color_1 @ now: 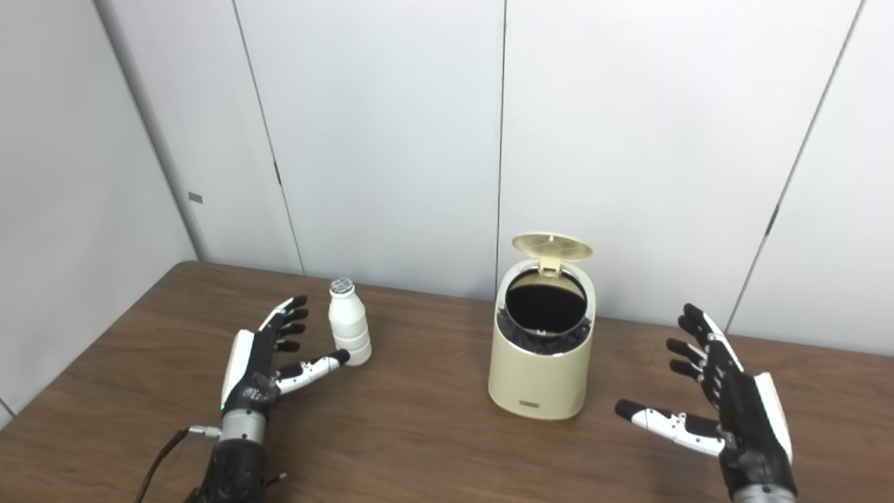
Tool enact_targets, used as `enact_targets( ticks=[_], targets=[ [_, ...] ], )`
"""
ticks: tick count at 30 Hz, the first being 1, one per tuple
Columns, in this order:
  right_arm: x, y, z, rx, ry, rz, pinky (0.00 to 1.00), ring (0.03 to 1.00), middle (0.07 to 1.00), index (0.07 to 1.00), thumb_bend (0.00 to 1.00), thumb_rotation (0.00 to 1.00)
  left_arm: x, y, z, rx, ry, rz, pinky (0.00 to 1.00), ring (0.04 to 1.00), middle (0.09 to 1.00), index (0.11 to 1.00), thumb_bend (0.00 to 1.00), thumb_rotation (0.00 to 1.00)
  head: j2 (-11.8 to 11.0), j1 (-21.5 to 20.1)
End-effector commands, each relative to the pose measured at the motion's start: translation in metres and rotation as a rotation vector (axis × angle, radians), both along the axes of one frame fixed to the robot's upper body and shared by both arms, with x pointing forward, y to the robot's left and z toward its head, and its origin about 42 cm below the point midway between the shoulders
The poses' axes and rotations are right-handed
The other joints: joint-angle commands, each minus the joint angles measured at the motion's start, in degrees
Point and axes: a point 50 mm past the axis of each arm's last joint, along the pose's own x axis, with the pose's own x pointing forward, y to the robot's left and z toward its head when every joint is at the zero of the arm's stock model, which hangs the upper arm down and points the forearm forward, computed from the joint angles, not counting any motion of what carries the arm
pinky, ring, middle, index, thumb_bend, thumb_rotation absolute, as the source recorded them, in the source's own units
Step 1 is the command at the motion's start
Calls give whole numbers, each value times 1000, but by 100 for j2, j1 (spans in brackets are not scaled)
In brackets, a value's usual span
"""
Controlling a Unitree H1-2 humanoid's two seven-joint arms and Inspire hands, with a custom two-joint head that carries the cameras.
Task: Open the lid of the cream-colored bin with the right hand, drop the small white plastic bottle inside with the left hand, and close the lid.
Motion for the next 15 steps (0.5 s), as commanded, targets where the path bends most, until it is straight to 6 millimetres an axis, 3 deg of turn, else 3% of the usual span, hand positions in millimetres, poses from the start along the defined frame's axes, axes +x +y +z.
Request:
enact_targets(
  ticks=[1,15],
  targets=[
    [1,3,18,0,-63,15,786,837,913,917,740,42,16,0,26,31,-107,-12,693,777,820,874,868,270,6,-9],
    [-1,5,19,7,-62,25,819,856,916,917,736,44,28,-13,17,15,-95,-52,660,756,817,856,848,220,39,-98]
  ],
)
